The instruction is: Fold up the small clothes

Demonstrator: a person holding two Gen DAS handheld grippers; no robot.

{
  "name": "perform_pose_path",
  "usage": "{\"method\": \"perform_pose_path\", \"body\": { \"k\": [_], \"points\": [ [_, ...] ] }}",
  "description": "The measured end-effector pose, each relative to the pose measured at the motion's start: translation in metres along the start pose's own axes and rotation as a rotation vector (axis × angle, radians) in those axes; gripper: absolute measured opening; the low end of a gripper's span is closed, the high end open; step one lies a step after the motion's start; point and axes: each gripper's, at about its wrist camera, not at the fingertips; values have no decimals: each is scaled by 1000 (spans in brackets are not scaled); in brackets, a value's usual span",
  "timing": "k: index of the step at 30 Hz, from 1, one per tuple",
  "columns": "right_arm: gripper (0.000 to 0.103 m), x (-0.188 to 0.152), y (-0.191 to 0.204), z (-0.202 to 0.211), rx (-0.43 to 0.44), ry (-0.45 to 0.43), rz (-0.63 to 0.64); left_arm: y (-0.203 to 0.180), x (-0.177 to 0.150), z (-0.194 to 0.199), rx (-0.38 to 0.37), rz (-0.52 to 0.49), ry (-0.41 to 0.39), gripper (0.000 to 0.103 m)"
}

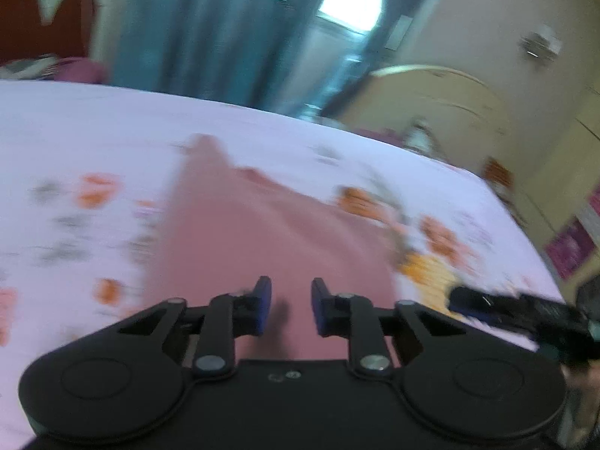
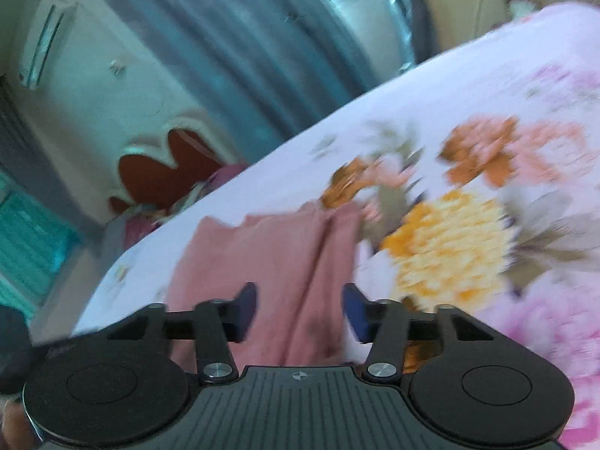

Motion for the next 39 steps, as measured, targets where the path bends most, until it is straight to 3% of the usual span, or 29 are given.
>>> {"method": "perform_pose_path", "body": {
  "k": [7,10,13,20,22,24,29,32,35,37,38,39],
  "points": [
    [48,-8,7,-60,63,165,-16,25,9,-32,80,12,75,16],
    [48,-5,16,-70,105,168,2,37,10,-31,53,56,68,14],
    [48,-5,19,-88,39,219,31,48,9,-28,15,81,74,14],
    [48,9,32,-122,66,241,54,63,18,-28,-55,98,118,13],
    [13,12,39,-133,15,249,108,59,23,-23,-54,52,90,12],
    [11,16,51,-131,-4,236,164,56,28,-18,-50,0,40,11],
    [10,35,90,-104,-88,167,386,48,35,-29,-68,-59,68,11],
    [10,39,90,-78,-150,122,469,28,28,-35,-88,-138,81,14],
    [11,16,41,-110,-151,267,320,20,17,-55,-51,-184,127,13],
    [11,10,32,-110,-108,249,247,21,22,-53,-60,-181,142,13],
    [17,12,31,-105,-105,231,232,23,25,-51,-71,-184,147,13],
    [38,14,31,-98,-127,200,230,24,29,-47,-91,-186,145,13]
  ]
}}
Point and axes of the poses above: each gripper's, at about its wrist camera, not at the fingertips, and z roughly against the way its jaws point, y to its left, x to its top, and after that the axes turned 14 degrees about z, right-handed
